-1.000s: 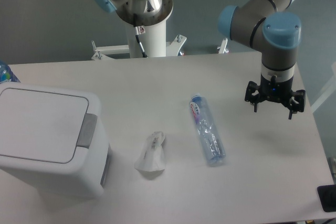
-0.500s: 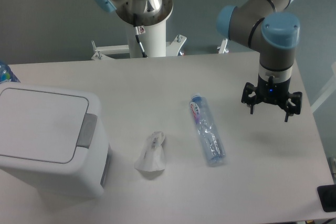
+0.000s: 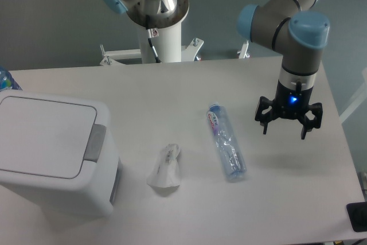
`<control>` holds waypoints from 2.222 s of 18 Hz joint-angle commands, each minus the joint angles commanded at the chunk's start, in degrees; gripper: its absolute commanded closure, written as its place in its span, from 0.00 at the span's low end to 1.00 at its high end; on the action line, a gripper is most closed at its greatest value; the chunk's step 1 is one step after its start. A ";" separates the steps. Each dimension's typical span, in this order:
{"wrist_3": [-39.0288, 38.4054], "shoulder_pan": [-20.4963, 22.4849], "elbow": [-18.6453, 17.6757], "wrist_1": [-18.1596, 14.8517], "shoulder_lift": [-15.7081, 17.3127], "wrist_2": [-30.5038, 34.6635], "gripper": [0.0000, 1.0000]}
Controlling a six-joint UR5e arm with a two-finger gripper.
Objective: Open the trash can
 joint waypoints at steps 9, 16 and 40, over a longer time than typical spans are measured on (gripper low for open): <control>-17.21 -4.91 3.95 0.00 4.39 -9.57 0.00; -25.22 -13.87 5.72 -0.09 7.90 -12.83 0.00; -34.28 -25.31 2.20 0.18 9.41 -13.71 0.00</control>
